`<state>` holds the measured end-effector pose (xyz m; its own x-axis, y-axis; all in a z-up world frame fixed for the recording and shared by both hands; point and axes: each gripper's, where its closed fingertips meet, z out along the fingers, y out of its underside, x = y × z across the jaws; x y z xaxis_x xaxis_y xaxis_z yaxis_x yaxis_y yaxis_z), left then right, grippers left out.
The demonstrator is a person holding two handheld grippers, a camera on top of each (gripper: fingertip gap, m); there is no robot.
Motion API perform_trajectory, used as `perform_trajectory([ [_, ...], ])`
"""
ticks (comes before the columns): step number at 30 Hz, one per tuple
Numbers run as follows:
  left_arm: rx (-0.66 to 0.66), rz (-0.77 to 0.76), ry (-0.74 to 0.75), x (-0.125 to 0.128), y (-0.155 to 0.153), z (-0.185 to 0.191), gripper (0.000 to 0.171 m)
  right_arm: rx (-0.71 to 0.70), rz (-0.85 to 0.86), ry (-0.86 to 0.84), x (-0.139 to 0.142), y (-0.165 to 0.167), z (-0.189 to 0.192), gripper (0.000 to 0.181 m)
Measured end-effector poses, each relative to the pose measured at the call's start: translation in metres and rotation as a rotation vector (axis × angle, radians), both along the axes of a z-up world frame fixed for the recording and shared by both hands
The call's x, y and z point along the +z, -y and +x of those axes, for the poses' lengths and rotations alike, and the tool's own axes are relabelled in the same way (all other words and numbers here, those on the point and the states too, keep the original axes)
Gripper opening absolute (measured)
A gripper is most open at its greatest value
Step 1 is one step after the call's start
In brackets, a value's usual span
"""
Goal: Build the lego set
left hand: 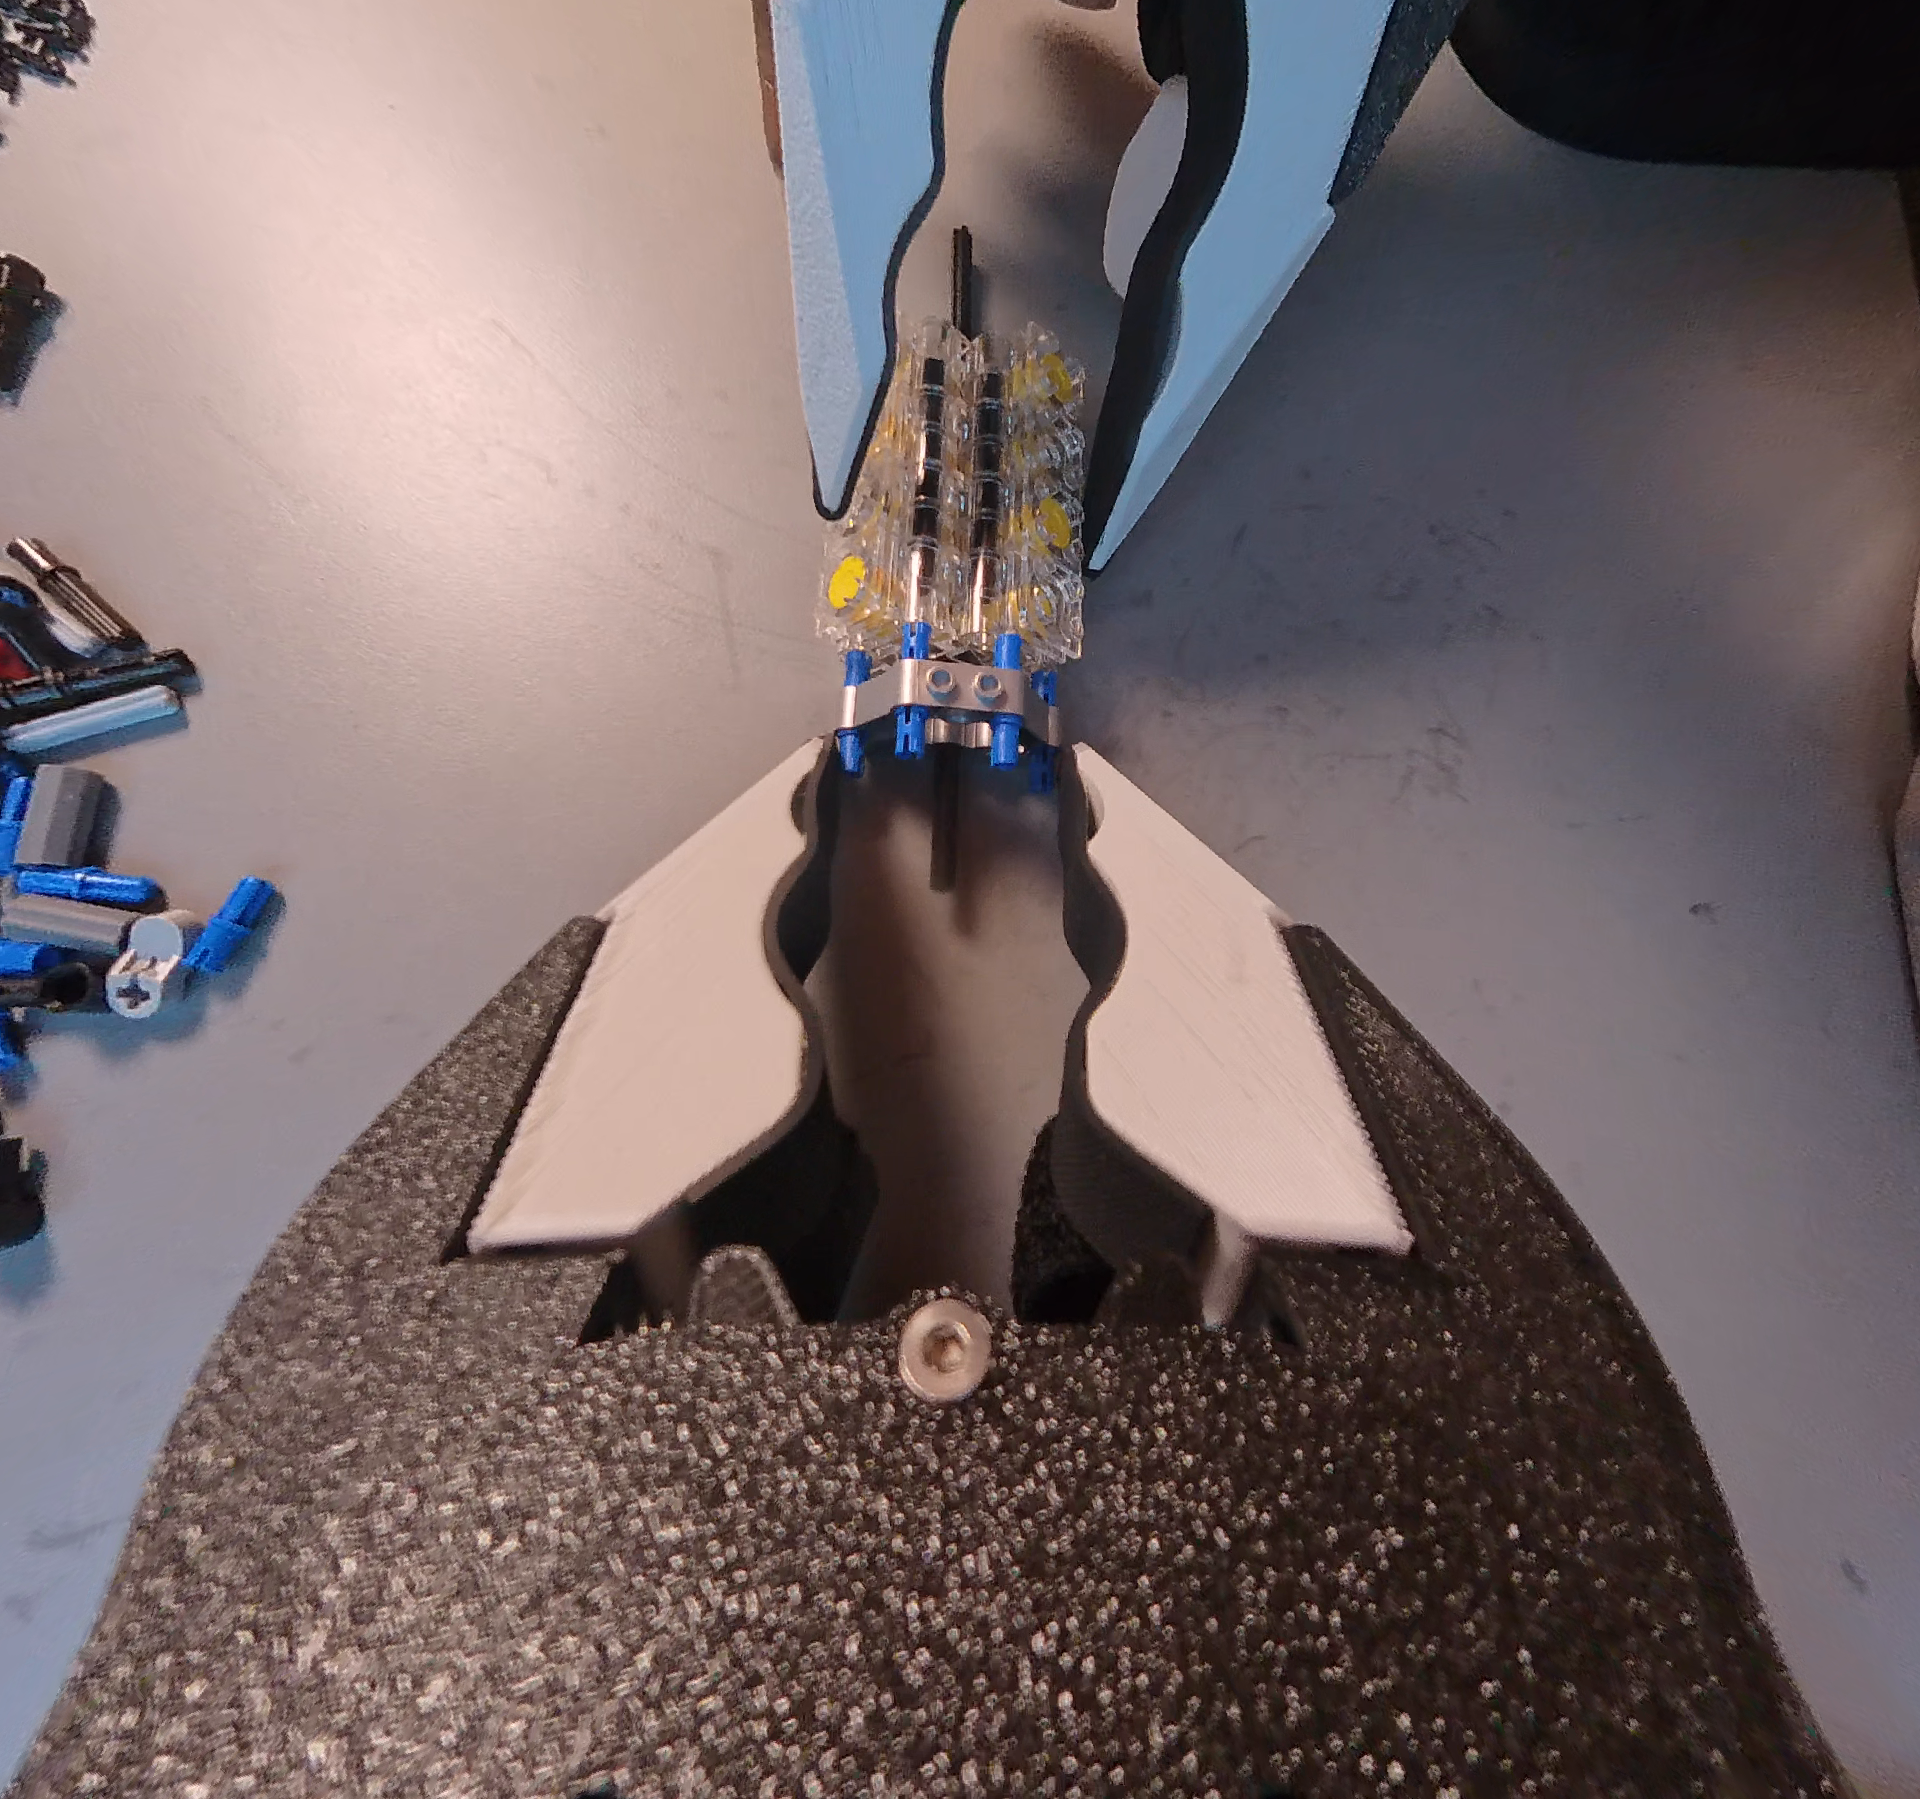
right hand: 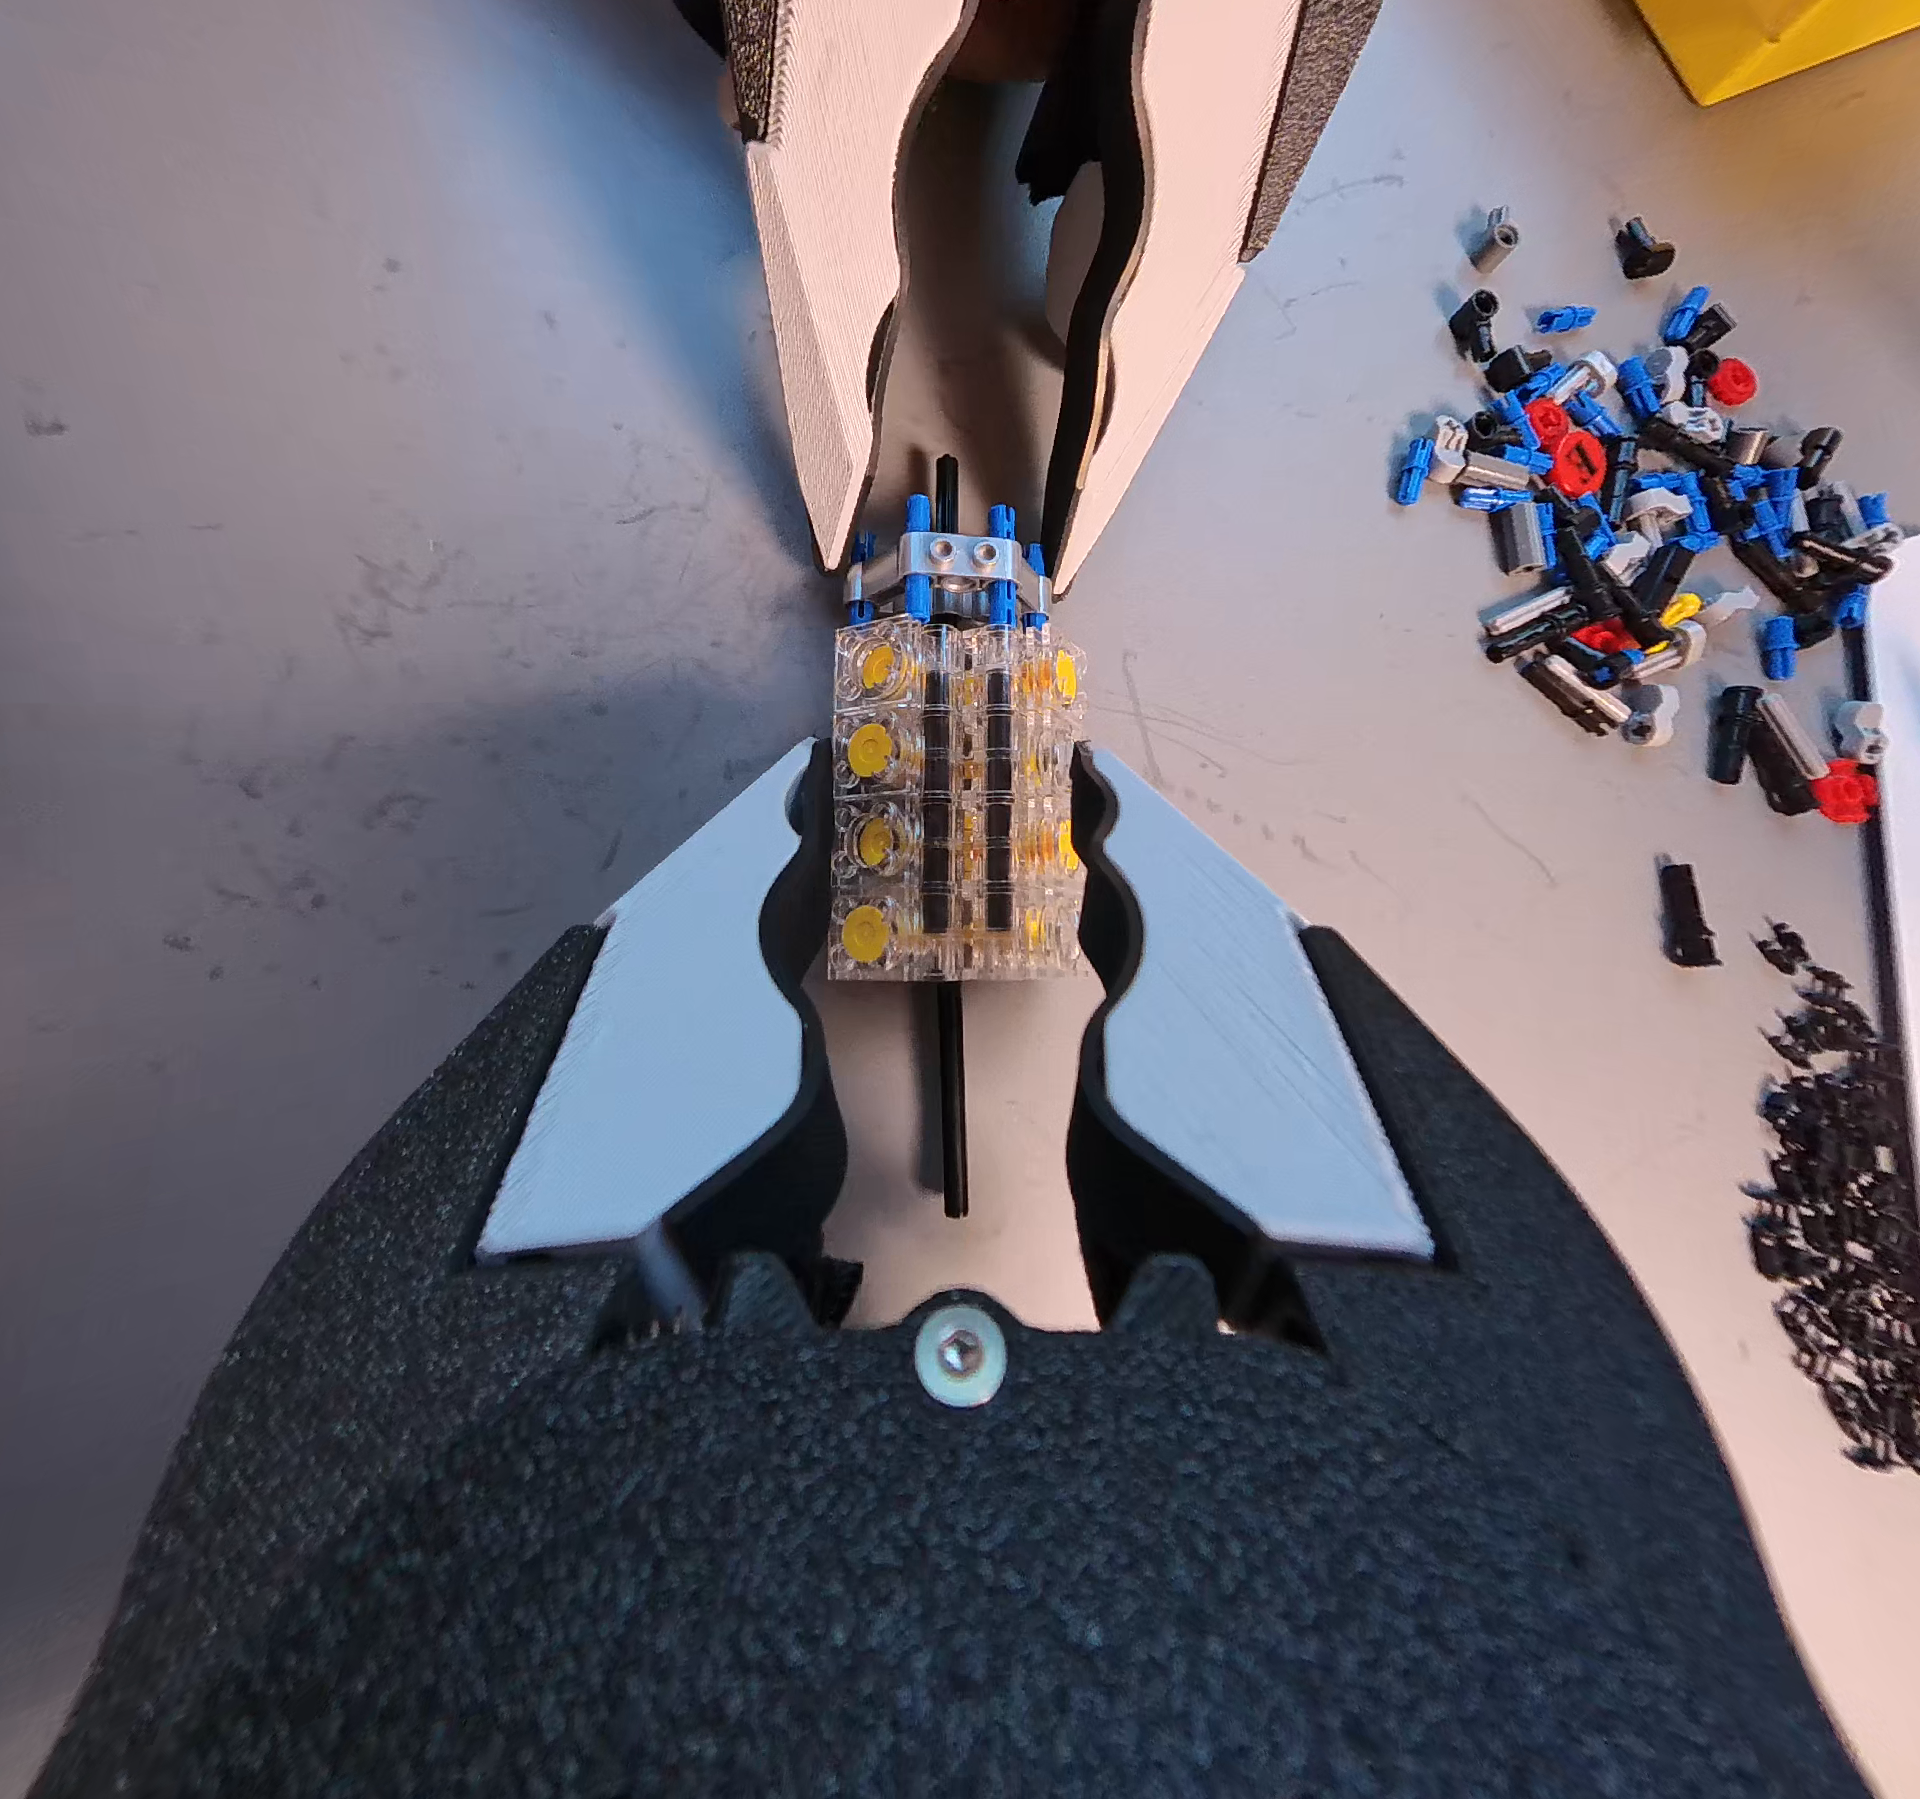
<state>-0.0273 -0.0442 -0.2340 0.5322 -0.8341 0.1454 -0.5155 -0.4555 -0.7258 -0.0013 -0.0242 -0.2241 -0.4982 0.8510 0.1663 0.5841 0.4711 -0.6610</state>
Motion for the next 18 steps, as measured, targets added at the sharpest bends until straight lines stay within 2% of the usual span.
perform_trajectory([
  [7, 0.002, -0.033, 0.016, 0.0007, -0.0001, 0.0, 0.04, 0.002, 0.003, -0.023, 0.0003, 0.0005, 0.0, 0.043],
  [18, 0.005, -0.032, 0.022, 0.0011, 0.0006, 0.0002, 0.041, 0.014, 0.112, -0.049, 0.0008, 0.0016, 0.0004, 0.043],
])
